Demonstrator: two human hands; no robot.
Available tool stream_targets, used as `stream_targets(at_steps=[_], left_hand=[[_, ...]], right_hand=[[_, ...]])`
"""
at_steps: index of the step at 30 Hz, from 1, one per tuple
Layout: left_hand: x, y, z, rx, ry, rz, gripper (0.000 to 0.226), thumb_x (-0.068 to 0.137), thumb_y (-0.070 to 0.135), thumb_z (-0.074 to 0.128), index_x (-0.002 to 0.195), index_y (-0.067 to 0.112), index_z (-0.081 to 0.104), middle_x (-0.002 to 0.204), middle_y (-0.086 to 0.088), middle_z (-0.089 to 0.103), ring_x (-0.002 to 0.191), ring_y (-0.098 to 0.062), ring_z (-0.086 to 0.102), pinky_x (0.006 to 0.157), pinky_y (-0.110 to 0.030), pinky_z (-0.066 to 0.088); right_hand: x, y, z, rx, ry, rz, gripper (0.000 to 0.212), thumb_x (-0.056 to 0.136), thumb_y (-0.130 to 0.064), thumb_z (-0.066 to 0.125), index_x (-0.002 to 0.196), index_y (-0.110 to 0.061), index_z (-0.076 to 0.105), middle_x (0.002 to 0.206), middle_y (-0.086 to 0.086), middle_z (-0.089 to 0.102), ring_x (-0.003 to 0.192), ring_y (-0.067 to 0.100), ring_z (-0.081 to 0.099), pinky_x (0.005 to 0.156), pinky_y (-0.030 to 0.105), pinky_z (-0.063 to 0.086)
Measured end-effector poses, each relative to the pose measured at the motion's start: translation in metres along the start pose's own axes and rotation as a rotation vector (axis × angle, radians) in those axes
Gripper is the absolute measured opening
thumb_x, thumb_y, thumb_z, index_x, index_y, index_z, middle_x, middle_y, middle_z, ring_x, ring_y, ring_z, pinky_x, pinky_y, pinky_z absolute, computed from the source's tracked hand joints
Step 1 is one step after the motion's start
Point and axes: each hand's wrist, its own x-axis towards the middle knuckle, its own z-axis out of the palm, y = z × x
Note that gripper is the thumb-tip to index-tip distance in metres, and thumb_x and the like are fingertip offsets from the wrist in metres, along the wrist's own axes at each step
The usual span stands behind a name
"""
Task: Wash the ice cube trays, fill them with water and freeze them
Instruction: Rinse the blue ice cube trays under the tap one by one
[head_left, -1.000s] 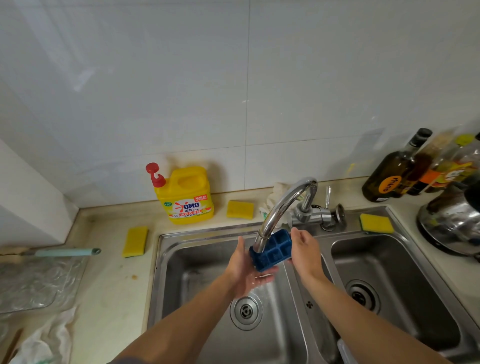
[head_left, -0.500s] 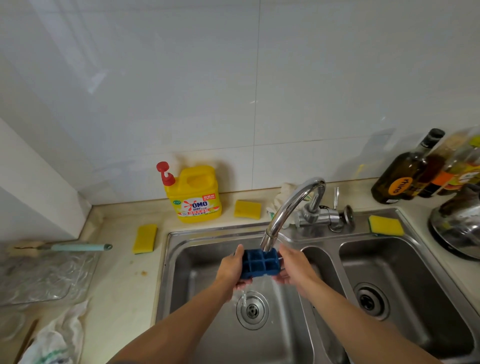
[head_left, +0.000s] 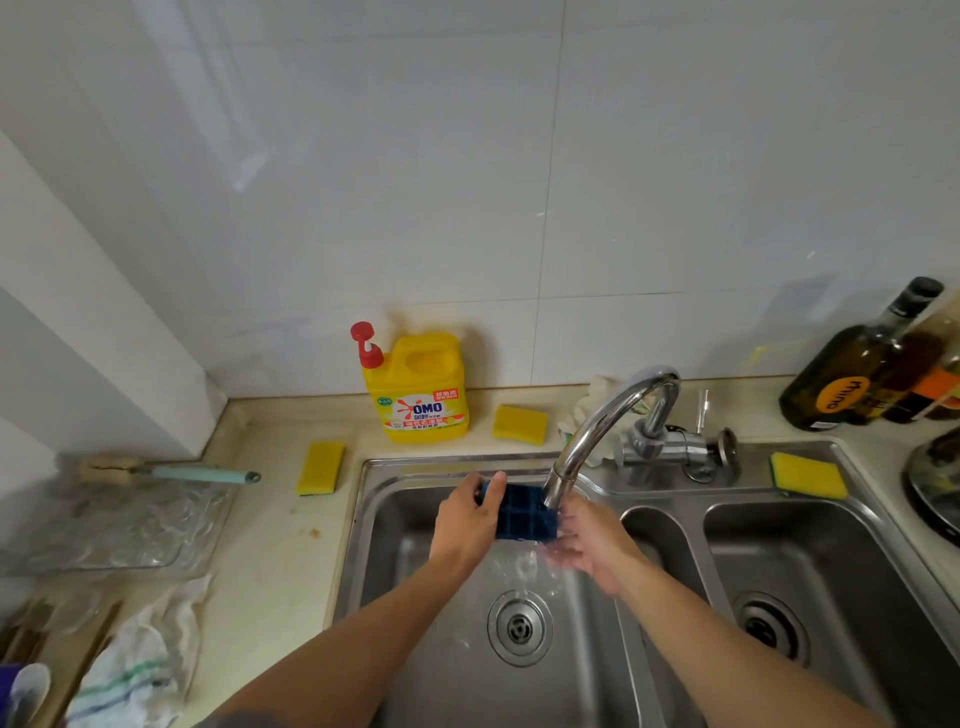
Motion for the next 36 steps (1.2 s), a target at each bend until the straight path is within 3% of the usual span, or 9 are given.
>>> stream_targets(at_steps=[3,6,12,15,19,25,29,33,36], left_hand=[[-0.004,0.005,0.002,-0.043,-0.03,-0.016,0.037,0.101,0.054,0.05,0.096,0.019,0.063,0.093,-0.003,0.07,0.089,-0.021,0.069,0.074,-0.043,0.062],[-0.008,0.01,0.006,-0.178,-0.121,-0.101,0.033,0.104,0.05,0.046,0.105,0.023,0.065,0.103,-0.004,0.07,0.092,-0.019,0.069,0.062,-0.03,0.061],[-0.015,0.017,0.032,-0.39,-0.284,-0.329,0.044,0.103,0.058,0.042,0.108,0.025,0.07,0.102,-0.007,0.077,0.09,-0.027,0.074,0.064,-0.029,0.058],[-0.018,0.019,0.05,-0.441,-0.372,-0.403,0.05,0.101,0.061,0.045,0.108,0.021,0.074,0.097,-0.011,0.078,0.077,-0.024,0.07,0.067,-0.033,0.056],[-0.021,0.02,0.066,-0.499,-0.426,-0.451,0.041,0.107,0.042,0.039,0.118,0.013,0.066,0.084,-0.009,0.076,0.06,-0.019,0.064,0.056,-0.027,0.051],[-0.021,0.022,0.071,-0.45,-0.387,-0.462,0.037,0.104,0.041,0.045,0.114,0.014,0.069,0.083,-0.008,0.075,0.056,-0.018,0.061,0.052,-0.025,0.047],[-0.02,0.022,0.06,-0.409,-0.337,-0.386,0.037,0.104,0.041,0.044,0.114,0.014,0.067,0.086,-0.011,0.076,0.063,-0.021,0.067,0.053,-0.026,0.05],[-0.021,0.024,0.044,-0.393,-0.296,-0.354,0.049,0.098,0.062,0.052,0.11,0.018,0.071,0.097,-0.012,0.077,0.071,-0.022,0.071,0.059,-0.029,0.056],[-0.021,0.024,0.031,-0.347,-0.292,-0.332,0.046,0.096,0.063,0.053,0.109,0.024,0.073,0.097,-0.008,0.078,0.073,-0.019,0.072,0.063,-0.03,0.056]], right_hand=[[0.001,-0.002,-0.005,0.027,0.046,-0.015,0.028,0.102,-0.033,0.058,0.106,-0.009,0.072,0.1,0.016,0.076,0.078,0.027,0.075,0.071,0.039,0.064],[0.0,-0.005,-0.015,0.065,0.09,-0.018,0.03,0.105,-0.035,0.054,0.105,-0.009,0.07,0.095,0.015,0.075,0.071,0.023,0.07,0.066,0.036,0.061],[-0.007,-0.008,-0.044,0.036,0.159,-0.025,0.042,0.104,-0.045,0.051,0.105,-0.007,0.068,0.087,0.012,0.071,0.072,0.023,0.063,0.063,0.035,0.052],[-0.013,-0.008,-0.053,0.063,0.145,-0.021,0.043,0.104,-0.05,0.05,0.103,-0.013,0.072,0.087,0.012,0.072,0.075,0.024,0.065,0.062,0.033,0.05],[-0.018,-0.006,-0.064,0.101,0.142,-0.011,0.047,0.103,-0.053,0.05,0.106,-0.011,0.07,0.087,0.013,0.074,0.07,0.023,0.066,0.054,0.029,0.052],[-0.019,0.005,-0.069,0.076,0.122,0.019,0.051,0.103,-0.057,0.048,0.109,-0.01,0.067,0.084,0.015,0.074,0.058,0.023,0.067,0.051,0.03,0.054],[-0.018,0.004,-0.06,0.009,0.095,0.029,0.044,0.104,-0.057,0.045,0.111,-0.017,0.058,0.105,0.016,0.07,0.068,0.031,0.073,0.059,0.036,0.06],[-0.02,-0.001,-0.046,-0.004,0.05,0.027,0.043,0.105,-0.057,0.043,0.12,-0.019,0.055,0.111,0.017,0.066,0.088,0.039,0.074,0.067,0.04,0.064],[-0.021,-0.002,-0.038,-0.007,0.014,0.04,0.045,0.106,-0.057,0.04,0.121,-0.017,0.055,0.112,0.019,0.067,0.095,0.04,0.072,0.074,0.042,0.063]])
